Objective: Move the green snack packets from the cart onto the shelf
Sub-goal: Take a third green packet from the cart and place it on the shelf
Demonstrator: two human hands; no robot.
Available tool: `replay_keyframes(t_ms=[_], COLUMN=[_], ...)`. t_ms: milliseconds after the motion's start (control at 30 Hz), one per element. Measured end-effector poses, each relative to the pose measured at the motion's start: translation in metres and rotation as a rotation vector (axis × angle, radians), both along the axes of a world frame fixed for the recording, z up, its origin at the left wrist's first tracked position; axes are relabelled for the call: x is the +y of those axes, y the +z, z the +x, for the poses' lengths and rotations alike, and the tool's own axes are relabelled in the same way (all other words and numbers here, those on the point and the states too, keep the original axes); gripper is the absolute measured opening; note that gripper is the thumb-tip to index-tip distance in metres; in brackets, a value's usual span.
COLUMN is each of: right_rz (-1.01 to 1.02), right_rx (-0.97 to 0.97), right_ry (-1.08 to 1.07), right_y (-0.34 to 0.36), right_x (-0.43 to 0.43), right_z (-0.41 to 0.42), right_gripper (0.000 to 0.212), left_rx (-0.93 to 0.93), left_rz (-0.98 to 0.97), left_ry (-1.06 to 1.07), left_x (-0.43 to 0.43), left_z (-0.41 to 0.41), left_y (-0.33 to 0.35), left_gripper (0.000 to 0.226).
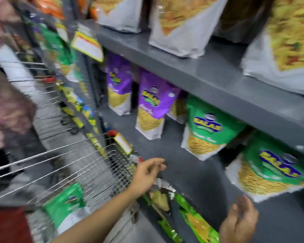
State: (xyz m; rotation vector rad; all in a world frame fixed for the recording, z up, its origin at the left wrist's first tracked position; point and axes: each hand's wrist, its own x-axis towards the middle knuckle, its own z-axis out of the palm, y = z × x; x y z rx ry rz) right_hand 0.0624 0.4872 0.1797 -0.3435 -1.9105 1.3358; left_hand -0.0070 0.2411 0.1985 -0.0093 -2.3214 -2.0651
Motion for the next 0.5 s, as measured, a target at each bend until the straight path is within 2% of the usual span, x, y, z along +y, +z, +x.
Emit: replay_keyframes(t_ms=[100, 233, 333, 433, 500], right_rz=[0.019, 0.188, 0.417, 0.675, 0.739], right_rx=[-0.027, -0.178, -0.447, -0.815, -0.999], right_ry=[0.302, 0.657, 0.935, 1.26, 1.358], right_y=[-0.001, -0.007, -0.033, -0.073, -0.109], right_x=[-0.083, -0.209, -0.3, -0.369, -0.401], right_z=[-0.017, -0.037, -0.048, -0.062, -0.076], right_gripper=[0.032, 0.034, 0.044, 0.058, 0.05], left_rx=[-0.066, -0.286, -0.546, -0.678, -0.795], left_rz=[-0.002, -0.036, 0.075, 0.194, 0.192], left_ry=[0.318, 0.656, 0.846, 0.958, 1.007], left_x=[-0.113, -0.236, -0.29, -0.317, -0.33], left_z=[0.023, 0.063, 0.102, 0.131, 0.142], left_y=[-0.014, -0.061, -0.093, -0.109, -0.134], left_gripper=[0.026, 0.023, 0.013, 0.004, 0.021])
